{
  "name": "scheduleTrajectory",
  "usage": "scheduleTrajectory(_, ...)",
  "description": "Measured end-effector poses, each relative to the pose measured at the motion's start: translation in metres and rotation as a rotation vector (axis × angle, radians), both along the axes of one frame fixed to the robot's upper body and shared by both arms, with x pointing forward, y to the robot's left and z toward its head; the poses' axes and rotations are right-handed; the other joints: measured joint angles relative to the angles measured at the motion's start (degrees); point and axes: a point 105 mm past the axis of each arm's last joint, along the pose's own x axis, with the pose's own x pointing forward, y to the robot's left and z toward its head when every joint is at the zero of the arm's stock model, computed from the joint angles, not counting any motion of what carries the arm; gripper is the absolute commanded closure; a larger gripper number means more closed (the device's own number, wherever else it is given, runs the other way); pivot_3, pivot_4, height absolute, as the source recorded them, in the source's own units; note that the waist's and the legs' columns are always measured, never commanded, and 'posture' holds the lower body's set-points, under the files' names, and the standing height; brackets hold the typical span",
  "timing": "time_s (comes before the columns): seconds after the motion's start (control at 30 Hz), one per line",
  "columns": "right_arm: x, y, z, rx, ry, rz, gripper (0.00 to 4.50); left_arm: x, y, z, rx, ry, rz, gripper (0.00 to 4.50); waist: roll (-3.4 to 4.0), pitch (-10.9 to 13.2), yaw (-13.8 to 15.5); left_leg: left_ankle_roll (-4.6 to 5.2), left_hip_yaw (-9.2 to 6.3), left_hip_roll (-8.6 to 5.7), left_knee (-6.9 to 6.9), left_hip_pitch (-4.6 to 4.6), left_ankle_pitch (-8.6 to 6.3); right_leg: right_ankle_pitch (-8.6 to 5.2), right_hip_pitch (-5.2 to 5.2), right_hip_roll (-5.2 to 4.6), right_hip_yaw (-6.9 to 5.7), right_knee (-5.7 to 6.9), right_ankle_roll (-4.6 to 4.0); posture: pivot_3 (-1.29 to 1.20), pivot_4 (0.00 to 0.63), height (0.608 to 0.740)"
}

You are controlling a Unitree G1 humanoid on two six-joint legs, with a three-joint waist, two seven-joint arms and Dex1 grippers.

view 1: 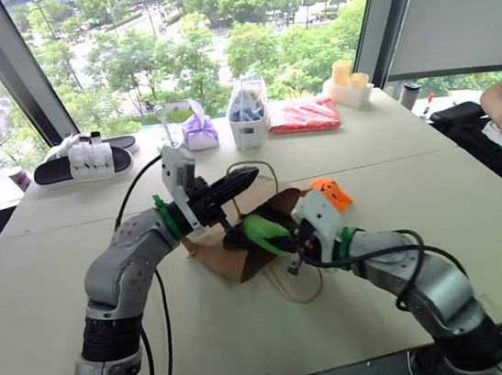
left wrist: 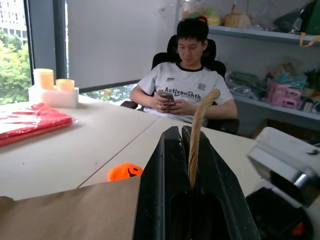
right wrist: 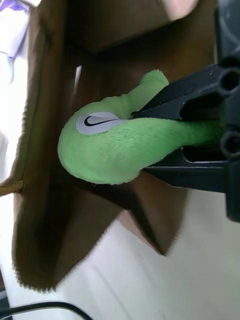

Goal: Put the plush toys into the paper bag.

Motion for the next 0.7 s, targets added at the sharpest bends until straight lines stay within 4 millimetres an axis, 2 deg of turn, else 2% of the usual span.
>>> scheduleTrajectory(0.1,0.017,0.027,0.002,0.049,-0.011,0.036,4.48,-0.005,-0.004,0.002,-0.015,0.003,-0.025,4.50,0.00,0.00,-0.08,-0.26,-0.01,0.01,-0.07,0.00,0.15,0.00,-0.06,0.01,0.01,0.03,0.00,0.00,0.150,0.740)
scheduleTrajectory(0.23,0.023,0.045,-0.001,0.069,-0.021,0.078,2.92,-0.004,-0.001,-0.003,-0.026,0.024,0.006,4.50,0.00,0.00,0.30,-0.37,-0.04,-0.04,-0.12,-0.04,0.21,0.00,-0.06,-0.02,0.01,-0.02,0.00,0.00,0.150,0.740)
scheduleTrajectory(0.27,0.024,0.045,-0.002,0.066,-0.022,0.078,2.29,-0.003,-0.001,-0.004,-0.028,0.029,0.013,4.50,0.00,0.00,0.31,-0.37,-0.05,-0.05,-0.11,-0.05,0.20,0.00,-0.06,-0.03,0.01,-0.02,0.00,0.00,0.150,0.740)
scheduleTrajectory(0.4,0.024,0.044,-0.009,0.043,-0.020,0.087,0.26,-0.002,-0.002,-0.003,-0.045,0.035,0.024,4.50,0.00,0.00,0.16,-0.36,-0.03,-0.05,-0.12,-0.04,0.20,0.00,-0.08,-0.02,0.01,-0.01,0.00,0.00,0.150,0.740)
scheduleTrajectory(0.43,0.023,0.043,-0.009,0.041,-0.021,0.089,0.05,-0.002,-0.002,-0.003,-0.050,0.037,0.027,4.50,0.00,0.00,0.13,-0.36,-0.03,-0.04,-0.12,-0.04,0.20,0.00,-0.09,-0.02,0.00,0.00,0.00,0.00,0.150,0.740)
scheduleTrajectory(0.6,0.012,0.028,-0.012,-0.013,-0.040,0.085,0.05,-0.001,0.000,0.004,-0.092,0.036,0.036,4.50,0.00,0.00,0.15,-0.35,-0.03,-0.04,-0.12,-0.04,0.19,0.00,-0.11,-0.01,0.02,0.01,0.00,0.00,0.150,0.740)
scheduleTrajectory(0.7,0.007,0.014,0.000,-0.019,-0.061,0.062,0.05,0.001,0.004,0.010,-0.111,0.026,0.048,4.50,0.00,0.00,0.27,-0.26,-0.03,-0.04,-0.12,-0.05,0.14,0.00,-0.11,-0.01,0.01,0.01,0.00,0.00,0.150,0.740)
